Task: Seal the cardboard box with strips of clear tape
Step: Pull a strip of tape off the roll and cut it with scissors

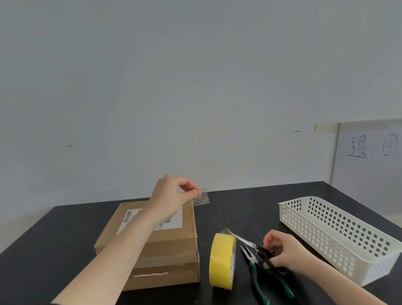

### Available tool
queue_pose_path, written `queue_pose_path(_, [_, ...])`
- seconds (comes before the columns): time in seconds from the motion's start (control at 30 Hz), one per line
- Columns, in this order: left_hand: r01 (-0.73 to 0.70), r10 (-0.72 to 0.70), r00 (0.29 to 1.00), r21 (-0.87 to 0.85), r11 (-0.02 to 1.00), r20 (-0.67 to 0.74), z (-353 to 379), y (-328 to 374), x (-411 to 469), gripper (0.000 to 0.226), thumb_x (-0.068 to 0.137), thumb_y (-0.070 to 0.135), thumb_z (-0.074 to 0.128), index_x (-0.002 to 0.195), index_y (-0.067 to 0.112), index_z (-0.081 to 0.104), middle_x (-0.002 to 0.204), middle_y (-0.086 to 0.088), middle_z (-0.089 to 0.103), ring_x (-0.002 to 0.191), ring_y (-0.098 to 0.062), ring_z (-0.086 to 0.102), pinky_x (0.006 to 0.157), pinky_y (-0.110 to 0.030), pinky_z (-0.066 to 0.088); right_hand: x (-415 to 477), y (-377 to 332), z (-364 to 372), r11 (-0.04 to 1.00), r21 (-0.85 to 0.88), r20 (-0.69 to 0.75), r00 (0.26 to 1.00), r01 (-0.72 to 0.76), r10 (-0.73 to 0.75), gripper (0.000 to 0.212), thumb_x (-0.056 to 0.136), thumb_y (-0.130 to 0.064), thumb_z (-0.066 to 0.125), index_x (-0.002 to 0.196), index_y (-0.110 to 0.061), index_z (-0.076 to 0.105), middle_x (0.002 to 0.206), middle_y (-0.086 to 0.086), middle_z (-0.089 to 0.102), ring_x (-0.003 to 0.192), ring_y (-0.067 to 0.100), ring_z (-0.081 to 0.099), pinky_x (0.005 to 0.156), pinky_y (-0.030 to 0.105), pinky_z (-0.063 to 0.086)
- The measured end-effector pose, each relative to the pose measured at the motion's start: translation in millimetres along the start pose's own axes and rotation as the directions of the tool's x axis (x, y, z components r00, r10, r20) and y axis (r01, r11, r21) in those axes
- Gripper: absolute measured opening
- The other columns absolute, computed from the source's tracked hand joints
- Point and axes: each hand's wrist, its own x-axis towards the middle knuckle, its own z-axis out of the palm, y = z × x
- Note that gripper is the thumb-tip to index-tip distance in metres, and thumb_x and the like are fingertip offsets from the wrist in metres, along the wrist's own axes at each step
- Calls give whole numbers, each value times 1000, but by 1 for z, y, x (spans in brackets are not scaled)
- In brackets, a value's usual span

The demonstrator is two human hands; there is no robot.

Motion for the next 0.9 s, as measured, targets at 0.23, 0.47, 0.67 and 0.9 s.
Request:
queue_pose_path(0.23, [8, -8, 1000, -10, 1000, -1, 3, -7, 0, 7, 87, 26, 69, 86, 21, 74, 86, 10, 69, 85, -2, 59, 68, -13, 39, 1, -2, -11, 994, 96, 108, 993, -53, 42, 38, 59, 4, 80, 89, -6, 59, 83, 18, 71, 69, 16, 58, 68, 28, 50])
queue_pose_path(0.47, [24, -24, 1000, 16, 1000, -5, 4, -14, -3, 6, 87, 30, 68, 84, 26, 73, 87, 12, 67, 84, -14, 62, 70, -31, 53, 4, 7, -19, 977, 182, 140, 986, -111, 86, 51, 45, -8, 85, 94, -5, 69, 102, 23, 71, 91, 22, 68, 87, 33, 52])
queue_pose_path(0.67, [36, -36, 999, 8, 999, -5, 6, -17, -3, 4, 87, 28, 69, 84, 27, 72, 86, 12, 67, 85, -7, 60, 66, -23, 51, 4, 6, -26, 977, 178, 132, 987, -116, 93, 43, 53, 3, 73, 96, -2, 68, 99, 19, 73, 93, 21, 69, 78, 28, 55])
queue_pose_path(0.9, [33, -33, 999, -3, 999, -3, 7, -17, -4, 3, 86, 26, 70, 84, 25, 72, 84, 12, 67, 85, -2, 58, 69, -15, 41, 2, 1, -29, 992, 85, 96, 992, -96, 88, 32, 61, 6, 70, 91, -4, 70, 94, 15, 74, 87, 17, 70, 75, 24, 56])
